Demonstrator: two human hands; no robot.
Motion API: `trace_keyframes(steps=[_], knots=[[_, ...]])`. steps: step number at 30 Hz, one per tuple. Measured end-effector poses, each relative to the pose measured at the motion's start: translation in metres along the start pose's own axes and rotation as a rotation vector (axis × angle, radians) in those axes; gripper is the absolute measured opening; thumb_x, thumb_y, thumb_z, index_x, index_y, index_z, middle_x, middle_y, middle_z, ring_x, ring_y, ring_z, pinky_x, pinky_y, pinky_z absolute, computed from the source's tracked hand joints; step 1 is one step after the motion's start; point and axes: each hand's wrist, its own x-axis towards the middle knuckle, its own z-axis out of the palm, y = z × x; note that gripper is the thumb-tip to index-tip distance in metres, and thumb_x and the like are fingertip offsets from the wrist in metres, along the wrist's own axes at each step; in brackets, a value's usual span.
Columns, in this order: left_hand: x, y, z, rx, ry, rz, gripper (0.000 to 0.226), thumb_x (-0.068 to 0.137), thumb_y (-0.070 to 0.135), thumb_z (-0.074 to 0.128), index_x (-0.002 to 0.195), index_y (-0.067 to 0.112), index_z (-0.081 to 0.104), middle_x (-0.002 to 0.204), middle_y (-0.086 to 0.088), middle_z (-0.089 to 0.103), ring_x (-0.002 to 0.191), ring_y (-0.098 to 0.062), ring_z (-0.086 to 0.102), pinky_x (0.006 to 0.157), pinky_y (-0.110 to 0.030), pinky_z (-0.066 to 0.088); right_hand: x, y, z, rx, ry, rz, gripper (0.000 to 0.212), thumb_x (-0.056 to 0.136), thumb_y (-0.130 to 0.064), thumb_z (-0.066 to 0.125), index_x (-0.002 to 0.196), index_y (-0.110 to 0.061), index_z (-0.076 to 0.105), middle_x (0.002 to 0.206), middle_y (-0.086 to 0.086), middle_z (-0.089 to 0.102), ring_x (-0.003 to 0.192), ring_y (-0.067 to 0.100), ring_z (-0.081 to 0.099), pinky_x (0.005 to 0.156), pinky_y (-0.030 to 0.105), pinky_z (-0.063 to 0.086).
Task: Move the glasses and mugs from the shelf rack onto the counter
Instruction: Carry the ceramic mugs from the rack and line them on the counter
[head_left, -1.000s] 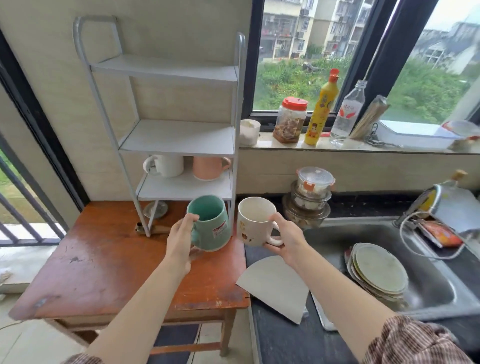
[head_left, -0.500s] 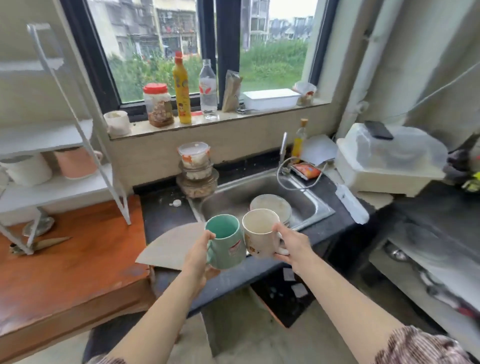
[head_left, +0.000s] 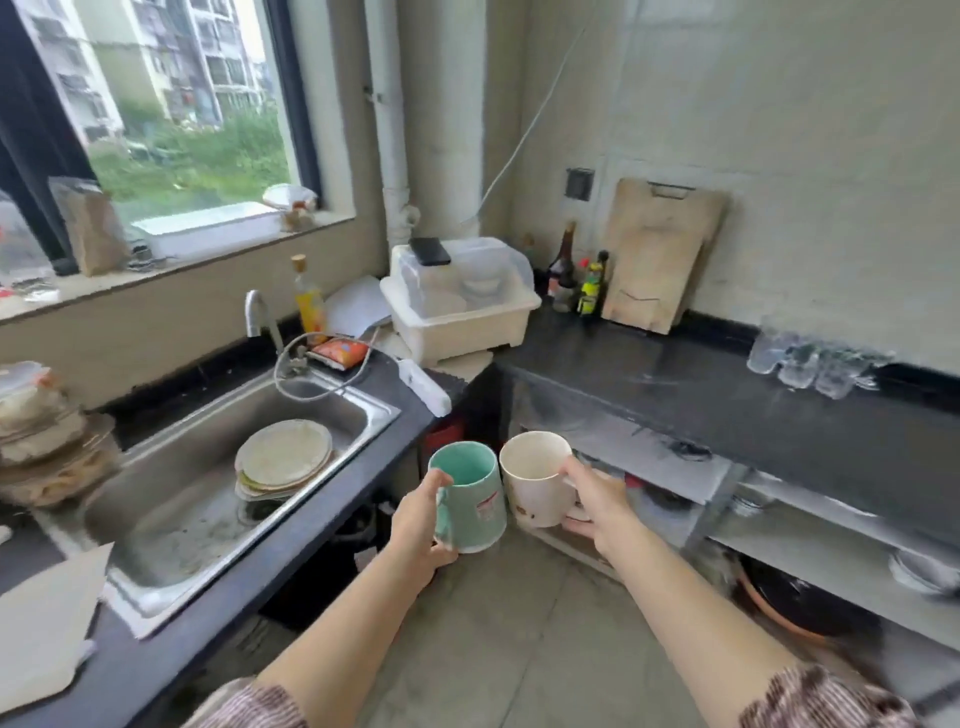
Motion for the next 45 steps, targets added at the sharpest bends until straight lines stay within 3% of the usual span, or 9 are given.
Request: trace_keyframes(steps=[4, 7, 10, 15, 19, 25, 29, 38, 45], knots=[[0.015, -0.006, 0.075, 0.117, -0.119, -0.016, 0.039, 0.079, 0.037, 0.06, 0.114, 0.023, 0.05, 0.126, -0.009, 0.049, 0.109, -0.034, 0.053, 0.059, -0.037, 0.052, 0.02, -0.01, -0.064, 0.096, 0.125, 0.002, 0.021, 0.081, -0.025, 0.067, 0.098, -0.015, 0.06, 0.113, 0.006, 0.058, 0.112, 0.033, 0.057, 0.089, 0.045, 0.054], [0.03, -0.012, 0.133, 0.14, -0.187, -0.041, 0.036, 0.08, 0.033, 0.06, 0.113, 0.021, 0.05, 0.124, -0.01, 0.05, 0.108, -0.035, 0.054, 0.058, -0.037, 0.05, 0.038, -0.017, -0.109, 0.161, 0.218, 0.011, 0.012, 0.078, -0.026, 0.068, 0.082, -0.016, 0.063, 0.117, 0.011, 0.06, 0.11, 0.036, 0.059, 0.087, 0.044, 0.055], [0.048, -0.018, 0.192, 0.193, -0.261, -0.048, 0.043, 0.077, 0.037, 0.06, 0.116, 0.02, 0.053, 0.126, -0.012, 0.053, 0.108, -0.037, 0.056, 0.061, -0.04, 0.053, 0.063, -0.029, -0.152, 0.214, 0.31, 0.02, 0.011, 0.079, -0.023, 0.068, 0.076, -0.016, 0.06, 0.118, 0.018, 0.06, 0.117, 0.037, 0.058, 0.093, 0.052, 0.053], [0.091, -0.02, 0.308, 0.24, -0.381, -0.112, 0.059, 0.065, 0.04, 0.065, 0.119, 0.019, 0.053, 0.126, -0.013, 0.053, 0.107, -0.039, 0.056, 0.069, -0.045, 0.056, 0.134, -0.053, -0.227, 0.294, 0.412, 0.007, 0.011, 0.081, -0.021, 0.068, 0.087, -0.015, 0.061, 0.113, 0.008, 0.059, 0.104, 0.029, 0.057, 0.087, 0.046, 0.055], [0.128, -0.017, 0.4, 0.263, -0.45, -0.17, 0.053, 0.071, 0.036, 0.065, 0.119, 0.019, 0.052, 0.127, -0.013, 0.049, 0.113, -0.039, 0.052, 0.076, -0.049, 0.055, 0.191, -0.083, -0.277, 0.316, 0.499, 0.044, 0.013, 0.078, -0.024, 0.07, 0.083, -0.016, 0.061, 0.117, 0.008, 0.06, 0.109, 0.031, 0.057, 0.085, 0.046, 0.056], [0.162, -0.017, 0.512, 0.357, -0.513, -0.188, 0.042, 0.074, 0.029, 0.066, 0.112, 0.019, 0.053, 0.128, -0.013, 0.049, 0.114, -0.038, 0.051, 0.083, -0.052, 0.053, 0.257, -0.108, -0.339, 0.404, 0.576, 0.115, 0.041, 0.079, -0.028, 0.068, 0.114, -0.007, 0.06, 0.119, 0.008, 0.056, 0.109, 0.034, 0.06, 0.074, 0.041, 0.055], [0.172, -0.024, 0.559, 0.376, -0.55, -0.228, 0.052, 0.07, 0.031, 0.067, 0.117, 0.019, 0.053, 0.127, -0.013, 0.05, 0.113, -0.039, 0.052, 0.087, -0.056, 0.052, 0.287, -0.115, -0.371, 0.446, 0.591, 0.162, 0.043, 0.078, -0.03, 0.066, 0.115, -0.009, 0.057, 0.123, 0.008, 0.051, 0.109, 0.035, 0.058, 0.086, 0.047, 0.056], [0.197, -0.043, 0.663, 0.383, -0.565, -0.314, 0.051, 0.081, 0.026, 0.06, 0.128, 0.015, 0.045, 0.129, -0.013, 0.044, 0.117, -0.036, 0.048, 0.087, -0.048, 0.052, 0.37, -0.136, -0.435, 0.514, 0.519, 0.218, 0.047, 0.083, -0.036, 0.057, 0.126, -0.018, 0.052, 0.127, 0.009, 0.046, 0.111, 0.034, 0.054, 0.088, 0.048, 0.056], [0.227, -0.063, 0.746, 0.376, -0.437, -0.367, 0.055, 0.078, 0.025, 0.069, 0.128, 0.015, 0.046, 0.124, -0.009, 0.042, 0.116, -0.035, 0.048, 0.087, -0.045, 0.052, 0.457, -0.145, -0.495, 0.445, 0.408, 0.343, 0.045, 0.083, -0.033, 0.055, 0.125, -0.019, 0.048, 0.128, 0.011, 0.047, 0.114, 0.032, 0.053, 0.09, 0.047, 0.054]])
